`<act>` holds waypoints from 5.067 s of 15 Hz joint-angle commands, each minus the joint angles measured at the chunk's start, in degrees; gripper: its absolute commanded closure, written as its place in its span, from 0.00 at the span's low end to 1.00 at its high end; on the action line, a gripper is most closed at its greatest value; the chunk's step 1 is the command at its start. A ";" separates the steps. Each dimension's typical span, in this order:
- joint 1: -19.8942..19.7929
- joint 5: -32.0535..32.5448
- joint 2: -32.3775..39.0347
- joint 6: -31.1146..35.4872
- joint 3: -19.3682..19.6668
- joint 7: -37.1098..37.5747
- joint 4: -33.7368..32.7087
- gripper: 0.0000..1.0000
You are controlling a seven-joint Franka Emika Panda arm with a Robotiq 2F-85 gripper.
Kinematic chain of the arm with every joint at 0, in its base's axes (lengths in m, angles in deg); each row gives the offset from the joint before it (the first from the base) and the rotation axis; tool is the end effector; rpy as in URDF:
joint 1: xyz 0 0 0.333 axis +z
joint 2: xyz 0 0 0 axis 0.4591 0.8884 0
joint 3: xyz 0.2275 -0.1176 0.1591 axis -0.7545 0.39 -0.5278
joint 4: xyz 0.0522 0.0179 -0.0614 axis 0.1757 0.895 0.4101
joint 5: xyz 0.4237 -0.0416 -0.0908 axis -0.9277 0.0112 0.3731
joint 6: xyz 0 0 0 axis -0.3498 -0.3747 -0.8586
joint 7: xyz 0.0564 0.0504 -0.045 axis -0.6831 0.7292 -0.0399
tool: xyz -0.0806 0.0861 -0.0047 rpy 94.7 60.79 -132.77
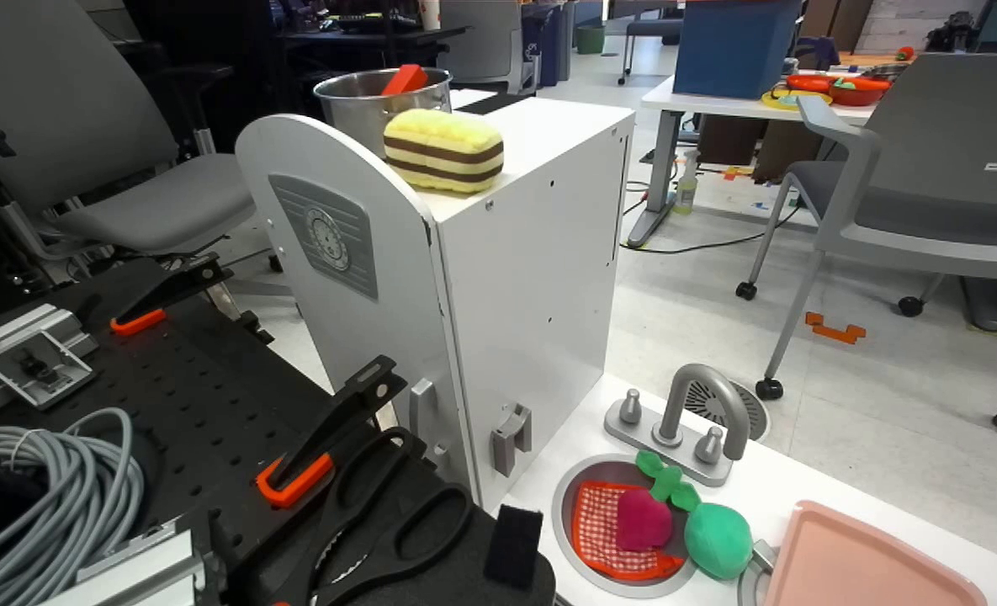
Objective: Put the yellow and black plush toy in the silver pot.
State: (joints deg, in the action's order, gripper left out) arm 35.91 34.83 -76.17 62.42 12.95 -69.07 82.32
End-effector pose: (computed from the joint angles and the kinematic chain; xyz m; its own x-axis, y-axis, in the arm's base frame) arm 0.4104 0.1905 0.3388 0.9838 0.0083 -0.1792 0.0176 -0.9986 0.0507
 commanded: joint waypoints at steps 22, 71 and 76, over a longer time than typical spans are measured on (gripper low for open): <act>-12.03 5.40 2.79 3.98 8.98 15.41 -5.94 0.00; -15.90 1.53 22.39 22.10 21.79 45.11 -6.97 0.00; -15.30 1.82 24.06 21.89 21.75 45.41 -7.09 0.00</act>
State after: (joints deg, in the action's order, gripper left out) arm 19.33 35.80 -53.22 83.87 33.88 -24.07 75.83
